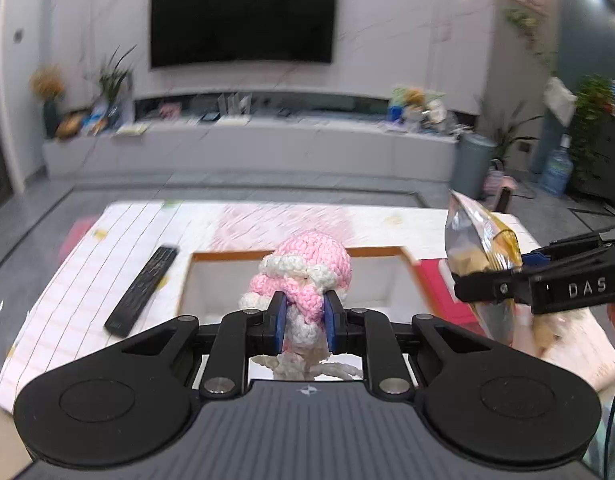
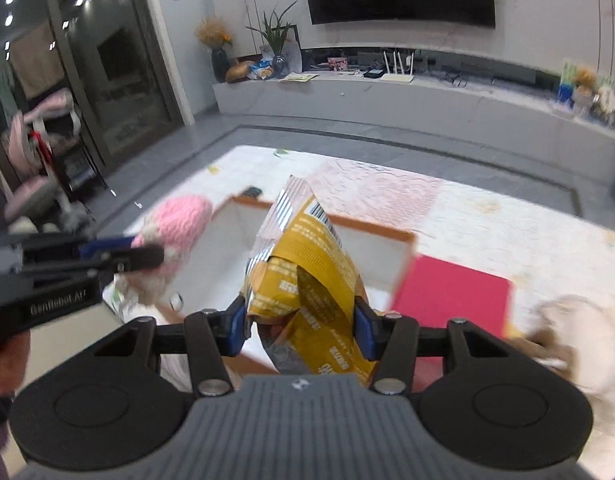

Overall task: Organize soft objects
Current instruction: 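Place the snack bag in the orange box with right tool while left places knitted toy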

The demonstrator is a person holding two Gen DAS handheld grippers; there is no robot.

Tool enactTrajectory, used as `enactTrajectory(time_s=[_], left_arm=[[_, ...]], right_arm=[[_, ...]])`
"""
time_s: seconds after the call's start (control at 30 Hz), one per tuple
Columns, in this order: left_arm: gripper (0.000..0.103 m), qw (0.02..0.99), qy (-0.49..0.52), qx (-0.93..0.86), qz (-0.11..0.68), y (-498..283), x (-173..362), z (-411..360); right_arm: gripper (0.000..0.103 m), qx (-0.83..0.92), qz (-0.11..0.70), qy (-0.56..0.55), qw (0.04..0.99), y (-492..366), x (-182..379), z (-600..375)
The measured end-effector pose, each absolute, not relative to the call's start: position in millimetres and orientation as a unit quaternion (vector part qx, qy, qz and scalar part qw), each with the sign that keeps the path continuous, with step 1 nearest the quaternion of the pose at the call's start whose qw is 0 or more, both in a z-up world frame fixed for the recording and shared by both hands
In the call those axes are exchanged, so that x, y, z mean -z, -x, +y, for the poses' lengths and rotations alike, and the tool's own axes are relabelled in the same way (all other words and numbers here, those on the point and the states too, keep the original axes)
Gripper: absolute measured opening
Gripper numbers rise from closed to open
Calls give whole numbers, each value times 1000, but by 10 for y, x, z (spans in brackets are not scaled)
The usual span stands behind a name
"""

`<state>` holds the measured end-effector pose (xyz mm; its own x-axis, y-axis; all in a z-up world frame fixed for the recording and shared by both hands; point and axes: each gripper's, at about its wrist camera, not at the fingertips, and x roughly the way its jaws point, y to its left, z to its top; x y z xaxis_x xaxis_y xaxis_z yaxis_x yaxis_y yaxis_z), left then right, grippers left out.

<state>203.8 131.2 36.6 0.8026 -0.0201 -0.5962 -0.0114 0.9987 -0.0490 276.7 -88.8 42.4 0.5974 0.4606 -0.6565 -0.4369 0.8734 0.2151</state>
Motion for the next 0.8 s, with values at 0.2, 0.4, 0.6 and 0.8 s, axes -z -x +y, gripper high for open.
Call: enactTrajectory(time_s=[0.2,0.4,0.6,0.8], left_arm=[[21,925,68,-12,373,-2407,7,1660],[22,895,55,-24,443,-2638,408,1855],[22,877,56,-40,475,-2647,671,1960],[23,869,63,-44,489,-2704,769,1999]], right_arm=[[52,-260,429,-91,860,-3448,-83,-454],[52,-245,521,-139,806,-3841,550,-120],[52,-224,570,-161,774,-4017,1045,93],[55,-229,584,-184,757,-4142,1227,226]])
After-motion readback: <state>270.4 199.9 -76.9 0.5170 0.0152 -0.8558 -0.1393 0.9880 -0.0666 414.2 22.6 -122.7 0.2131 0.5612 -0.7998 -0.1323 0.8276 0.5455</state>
